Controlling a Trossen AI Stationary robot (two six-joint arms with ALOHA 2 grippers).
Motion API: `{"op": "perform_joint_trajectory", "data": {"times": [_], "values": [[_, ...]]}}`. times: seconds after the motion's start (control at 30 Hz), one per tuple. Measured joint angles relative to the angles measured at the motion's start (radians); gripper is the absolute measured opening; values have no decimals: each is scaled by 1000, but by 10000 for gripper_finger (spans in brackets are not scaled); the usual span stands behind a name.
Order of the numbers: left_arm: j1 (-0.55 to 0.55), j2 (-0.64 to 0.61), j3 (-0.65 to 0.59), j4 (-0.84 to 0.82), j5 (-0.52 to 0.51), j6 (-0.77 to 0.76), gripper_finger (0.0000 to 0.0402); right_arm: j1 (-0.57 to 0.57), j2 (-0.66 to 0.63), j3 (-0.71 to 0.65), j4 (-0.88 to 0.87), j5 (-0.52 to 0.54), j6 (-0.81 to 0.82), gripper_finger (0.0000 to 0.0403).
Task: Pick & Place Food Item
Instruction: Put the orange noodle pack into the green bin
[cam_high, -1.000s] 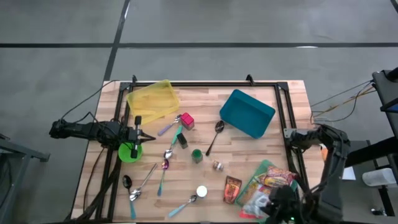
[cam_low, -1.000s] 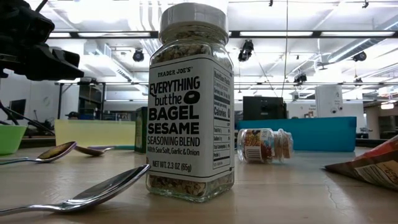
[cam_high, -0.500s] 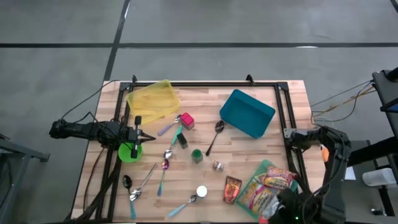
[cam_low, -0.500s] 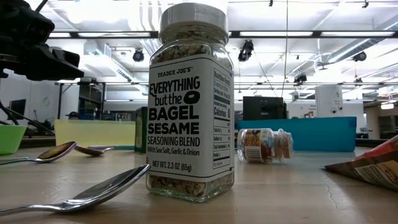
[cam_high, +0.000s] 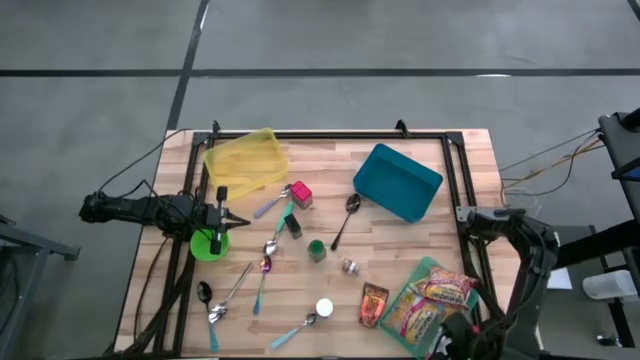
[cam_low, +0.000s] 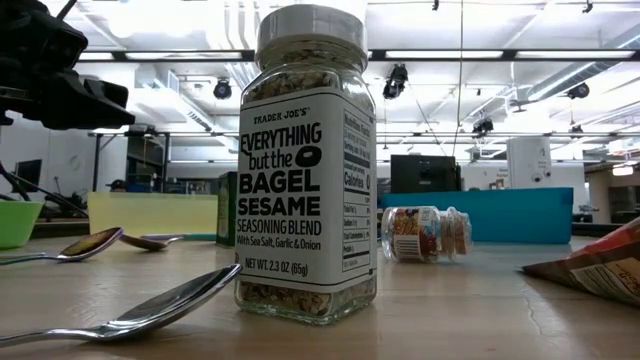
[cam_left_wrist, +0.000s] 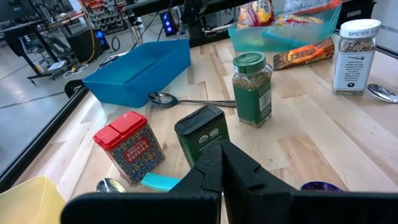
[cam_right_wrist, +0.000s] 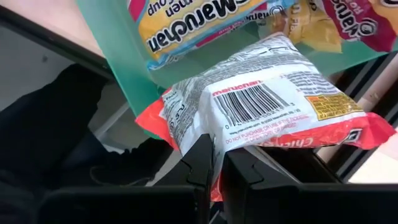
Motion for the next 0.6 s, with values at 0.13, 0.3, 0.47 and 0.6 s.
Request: {"op": "perform_joint_trajectory", "data": {"times": [0.13,0.3,0.47,0.6], "values": [[0,0,0,0,0,0,0,-12,26,0,1,0,-4,15],[0,0,0,0,0,0,0,-53,46,0,1,0,-30,15],[0,0,0,0,0,0,0,-101,64,0,3,-2,-137,15],[0,0,0,0,0,0,0,-125,78,0,1,-31,-184,15]]}}
